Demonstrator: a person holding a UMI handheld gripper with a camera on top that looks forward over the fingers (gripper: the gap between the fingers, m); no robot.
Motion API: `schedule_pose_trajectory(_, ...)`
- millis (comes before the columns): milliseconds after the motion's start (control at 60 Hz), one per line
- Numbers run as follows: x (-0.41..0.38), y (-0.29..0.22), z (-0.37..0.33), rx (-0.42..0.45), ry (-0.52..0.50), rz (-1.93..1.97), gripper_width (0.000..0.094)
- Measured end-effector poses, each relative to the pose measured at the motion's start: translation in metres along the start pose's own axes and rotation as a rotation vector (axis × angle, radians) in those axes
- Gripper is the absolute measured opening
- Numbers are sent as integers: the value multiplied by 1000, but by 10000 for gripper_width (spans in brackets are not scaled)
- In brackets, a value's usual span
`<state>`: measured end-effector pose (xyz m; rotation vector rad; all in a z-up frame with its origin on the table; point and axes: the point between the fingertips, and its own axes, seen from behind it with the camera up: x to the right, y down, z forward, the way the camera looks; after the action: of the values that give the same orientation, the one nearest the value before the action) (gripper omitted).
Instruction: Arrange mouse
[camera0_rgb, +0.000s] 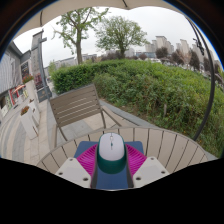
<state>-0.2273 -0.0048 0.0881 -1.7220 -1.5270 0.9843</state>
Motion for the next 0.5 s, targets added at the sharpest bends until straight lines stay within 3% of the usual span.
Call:
schedule_pose_trajectory(167,-11,53,51,-88,45,-57,416)
schedule_pose_trajectory(317,-7,78,60,-120,87,-74,508)
schedule_pose_trajectory(350,-2,81,60,-133,107,-75,589)
schedule_pose_trajectory(417,1,87,51,-157,125,-67,845)
schedule_pose_trajectory(500,-1,79,24,-174,112,-38,846)
